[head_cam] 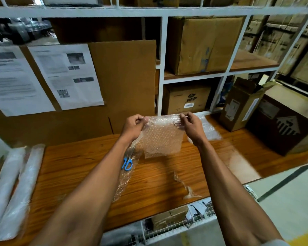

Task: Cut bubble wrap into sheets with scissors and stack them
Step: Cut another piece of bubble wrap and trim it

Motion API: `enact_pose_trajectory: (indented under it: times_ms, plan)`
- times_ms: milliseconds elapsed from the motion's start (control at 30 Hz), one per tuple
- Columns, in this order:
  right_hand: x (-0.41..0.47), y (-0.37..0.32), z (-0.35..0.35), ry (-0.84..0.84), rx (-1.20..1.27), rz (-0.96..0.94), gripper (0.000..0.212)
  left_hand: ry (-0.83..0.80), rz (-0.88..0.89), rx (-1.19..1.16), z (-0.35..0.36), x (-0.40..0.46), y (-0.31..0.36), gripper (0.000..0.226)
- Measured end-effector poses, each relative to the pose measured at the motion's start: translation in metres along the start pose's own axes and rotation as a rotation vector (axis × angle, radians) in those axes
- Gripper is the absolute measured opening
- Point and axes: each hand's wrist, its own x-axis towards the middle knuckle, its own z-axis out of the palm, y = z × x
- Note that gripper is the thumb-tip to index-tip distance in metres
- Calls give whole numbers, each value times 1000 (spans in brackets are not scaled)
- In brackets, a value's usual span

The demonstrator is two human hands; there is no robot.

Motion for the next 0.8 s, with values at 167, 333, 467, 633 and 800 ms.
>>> enact_pose_trajectory:
  times_ms: [167, 333, 467, 633, 800]
  plan:
    - [23, 9, 10, -18, 180, 142, 27, -55, -38, -197, 5, 20, -6, 35]
    - [25, 22, 14, 18, 203, 209, 31, -234, -198, -309, 19, 27, -22, 47]
    - [19, 30, 9, -25, 286, 327, 34, -181, -202, -297, 36, 36, -32, 18]
    - [16, 65, -7, -231, 234, 396, 28, -182, -195, -276, 60, 52, -36, 31]
    - [30, 83, -26, -128, 267, 410, 15, -208, -263, -320, 88, 73, -34, 48]
